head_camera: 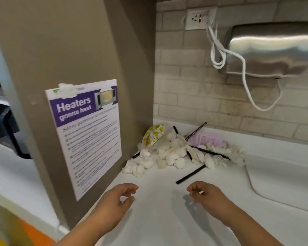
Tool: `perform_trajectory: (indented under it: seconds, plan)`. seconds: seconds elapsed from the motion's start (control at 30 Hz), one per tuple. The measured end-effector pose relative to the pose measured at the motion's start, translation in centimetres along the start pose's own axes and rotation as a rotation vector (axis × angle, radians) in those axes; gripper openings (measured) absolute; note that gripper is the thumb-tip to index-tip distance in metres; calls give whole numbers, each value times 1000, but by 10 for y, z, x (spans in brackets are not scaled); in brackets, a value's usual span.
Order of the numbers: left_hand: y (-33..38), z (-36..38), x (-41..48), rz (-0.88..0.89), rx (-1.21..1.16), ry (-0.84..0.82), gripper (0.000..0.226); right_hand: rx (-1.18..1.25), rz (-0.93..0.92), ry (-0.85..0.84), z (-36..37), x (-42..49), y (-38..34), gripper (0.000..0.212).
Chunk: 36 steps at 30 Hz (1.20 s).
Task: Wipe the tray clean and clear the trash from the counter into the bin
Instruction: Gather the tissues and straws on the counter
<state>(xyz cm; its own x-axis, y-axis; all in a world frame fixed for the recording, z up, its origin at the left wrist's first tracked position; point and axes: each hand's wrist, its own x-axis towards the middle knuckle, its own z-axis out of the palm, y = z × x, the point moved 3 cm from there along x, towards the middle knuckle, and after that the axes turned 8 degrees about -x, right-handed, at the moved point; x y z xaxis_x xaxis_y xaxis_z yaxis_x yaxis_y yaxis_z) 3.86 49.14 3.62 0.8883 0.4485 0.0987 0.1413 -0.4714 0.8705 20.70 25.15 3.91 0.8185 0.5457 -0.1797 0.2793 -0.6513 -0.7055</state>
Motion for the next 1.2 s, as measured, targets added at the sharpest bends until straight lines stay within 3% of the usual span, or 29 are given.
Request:
perform_trajectory:
  seconds: [0.13,0.23,0.43,0.6,0.73,1.03,1.2]
  plan:
    - [0,17,22,5,32,23,27,-367,-121,19,-19,40,15,12]
    - [2,24,36,-1,94,36,26,-629,-268,51,-26,64,25,26]
    - [2,36,73,71,287,-3,30,-830,-378,33,-30,93,30,45]
    - [-14,43,105,-7,431,55,58,-857,-423,-2,-19,105,35,55]
    - [-30,48,116,-103,521,-5,77,-878,-468,35,-12,110,35,41]
    - [-30,46,115,-114,624,61,70,-819,-547,61,-5,114,33,34]
    - [-31,46,112,-100,614,85,58,-622,-588,82,-8,109,21,27]
